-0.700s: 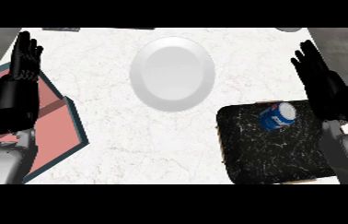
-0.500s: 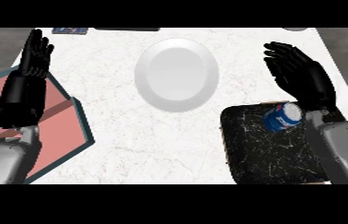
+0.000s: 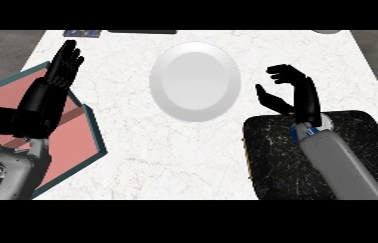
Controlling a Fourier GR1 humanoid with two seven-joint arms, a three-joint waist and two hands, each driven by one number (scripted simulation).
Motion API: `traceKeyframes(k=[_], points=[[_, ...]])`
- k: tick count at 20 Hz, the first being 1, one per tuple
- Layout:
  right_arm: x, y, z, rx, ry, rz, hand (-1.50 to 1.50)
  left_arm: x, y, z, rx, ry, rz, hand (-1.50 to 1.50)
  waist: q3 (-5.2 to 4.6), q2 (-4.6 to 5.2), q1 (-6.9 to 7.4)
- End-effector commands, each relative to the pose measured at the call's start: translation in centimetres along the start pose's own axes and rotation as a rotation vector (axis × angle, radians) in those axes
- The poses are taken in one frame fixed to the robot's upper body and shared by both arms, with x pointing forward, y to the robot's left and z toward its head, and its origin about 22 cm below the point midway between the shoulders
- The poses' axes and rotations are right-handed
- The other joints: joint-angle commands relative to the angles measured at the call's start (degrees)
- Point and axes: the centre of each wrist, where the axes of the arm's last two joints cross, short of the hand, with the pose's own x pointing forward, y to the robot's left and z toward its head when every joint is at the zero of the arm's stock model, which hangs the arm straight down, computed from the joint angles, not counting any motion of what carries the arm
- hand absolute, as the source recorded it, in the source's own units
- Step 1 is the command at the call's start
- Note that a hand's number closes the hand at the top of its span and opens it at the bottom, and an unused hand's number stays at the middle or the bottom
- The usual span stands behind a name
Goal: Pick the can from the tray and place it in the plate
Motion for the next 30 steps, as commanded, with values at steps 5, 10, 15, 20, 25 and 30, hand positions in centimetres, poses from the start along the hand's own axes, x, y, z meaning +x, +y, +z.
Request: traceKeyframes(k=[5,10,15,20,25,30], points=[[0.7,5.4,2.3,-0.274,-0.139,-0.148,-1.5,-0.1,0.8,0.3,-0.006,0.039,0.01,0.0,0.46,-0.68,-1.53],[4.0,1.0,1.0,-0.283,-0.143,0.006,-1.5,0.5,1.4,1.1,-0.013,0.041,0.027,0.0,0.31,-1.16,-2.13],[3.2,-1.7,-0.1,-0.141,0.081,0.287,-1.5,0.0,1.4,0.6,0.015,0.065,0.009,0.0,-0.05,-1.71,-3.92],[5.7,-2.5,-0.7,0.034,0.315,0.49,-1.5,0.1,1.4,0.2,0.015,0.075,0.011,0.0,0.0,-1.62,-3.71],[8.2,-5.2,-1.7,0.25,0.523,0.614,-1.5,-0.7,1.7,0.8,0.006,0.066,0.005,0.0,0.17,-1.37,-3.32],[11.0,-4.7,-1.6,0.301,0.621,0.644,-1.5,-0.8,1.2,0.9,-0.003,0.057,0.036,0.0,0.33,-0.96,-2.11]])
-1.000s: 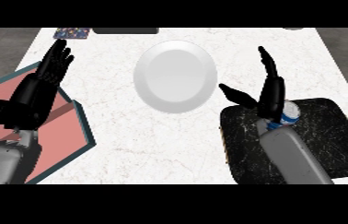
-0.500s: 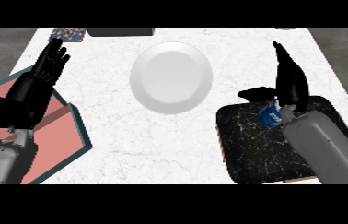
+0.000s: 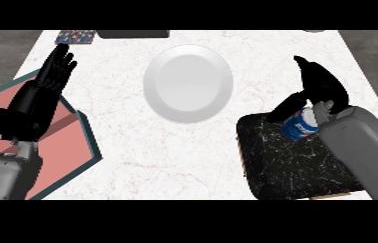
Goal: Pick the can from the tray and place it in the plate
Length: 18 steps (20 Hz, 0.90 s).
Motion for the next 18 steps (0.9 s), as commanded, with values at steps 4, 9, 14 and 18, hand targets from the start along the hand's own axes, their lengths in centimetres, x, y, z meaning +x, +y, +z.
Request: traceKeyframes(k=[4,9,14,18], points=[[0.9,-1.5,0.7,0.059,0.185,0.11,-1.5,2.0,-1.3,-1.7,-0.02,-0.01,-0.001,0.0,0.16,0.34,0.35],[-1.6,0.1,-0.9,0.042,0.26,0.158,-1.5,-0.2,-0.1,-1.7,-0.007,-0.005,0.009,0.0,0.13,0.49,0.0],[-2.7,1.2,-1.2,0.086,0.334,0.206,-1.5,0.5,-0.4,-1.2,-0.013,-0.012,0.001,0.0,0.13,0.32,0.22],[-2.9,1.9,-1.9,0.118,0.341,0.162,-1.5,-1.2,-0.9,-0.8,0.008,0.005,0.001,0.0,0.15,0.48,0.53]])
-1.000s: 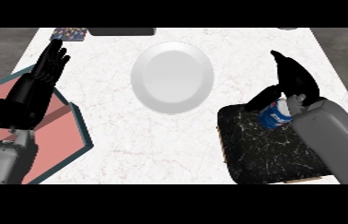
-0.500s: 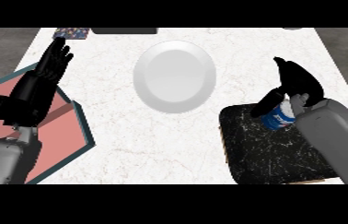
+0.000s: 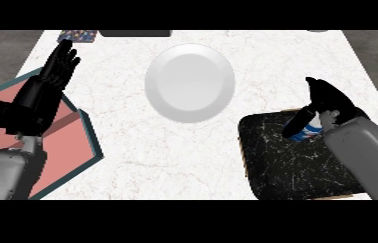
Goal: Pick the can from the tray and place it in the plate
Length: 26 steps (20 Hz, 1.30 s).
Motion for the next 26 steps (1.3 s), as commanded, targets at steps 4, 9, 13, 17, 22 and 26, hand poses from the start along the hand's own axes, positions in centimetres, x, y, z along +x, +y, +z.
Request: traceKeyframes(k=[4,9,13,17,22,26], points=[[-0.8,1.8,-0.2,0.047,0.158,0.012,-1.5,1.4,-0.9,0.5,-0.009,0.004,0.007,0.0,0.02,-0.12,0.08],[-2.7,2.6,-3.0,0.095,0.163,0.011,-1.5,0.3,-0.7,1.6,0.005,-0.009,-0.001,0.0,0.03,0.04,0.51],[-3.4,4.6,-2.9,0.114,0.2,0.057,-1.5,0.6,-1.1,0.8,-0.011,0.0,-0.01,0.0,0.02,0.04,0.13],[-3.8,5.4,-3.5,0.116,0.199,0.108,-1.5,0.8,-0.7,1.1,0.005,-0.01,-0.016,0.0,0.02,0.0,0.22],[-3.4,4.6,-4.1,-0.149,0.07,0.087,1.5,-0.6,-1.0,0.5,-0.011,0.004,-0.011,0.0,0.03,0.1,0.25],[-6.6,-1.2,-6.7,-0.138,-0.268,0.253,1.5,0.8,-1.3,-0.4,-0.046,-0.047,0.006,0.0,0.41,1.48,2.8]])
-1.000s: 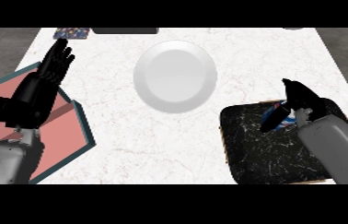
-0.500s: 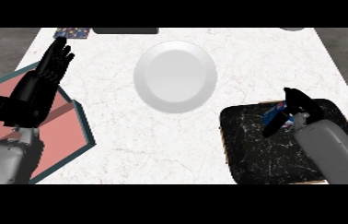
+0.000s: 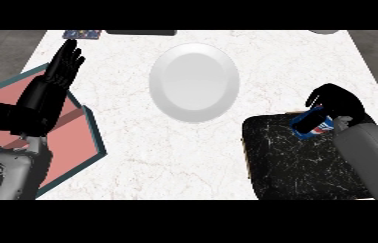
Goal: Pick the can from the tray and place it in the plate
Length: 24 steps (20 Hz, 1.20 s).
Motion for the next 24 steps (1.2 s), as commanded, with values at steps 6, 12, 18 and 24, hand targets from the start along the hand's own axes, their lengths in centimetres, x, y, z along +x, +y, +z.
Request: traceKeyframes(k=[6,12,18,24], points=[[-6.3,-5.1,-2.8,-0.165,-0.456,0.236,1.5,0.9,-1.7,-0.8,-0.042,-0.028,0.029,0.0,0.91,1.91,2.21],[-7.5,-7.8,-5.0,-0.29,-0.658,0.144,1.5,1.0,-0.7,-1.0,-0.029,-0.038,0.014,0.0,0.67,1.47,2.79],[-3.5,-10.2,-5.3,-0.291,-0.966,-0.05,1.5,0.8,-0.9,-0.8,-0.021,-0.009,0.01,0.0,0.49,0.64,1.87],[-0.7,-10.3,-5.1,-0.213,-1.21,-0.295,1.5,1.8,0.3,-1.5,-0.007,0.009,-0.009,0.0,0.36,0.05,-0.26]])
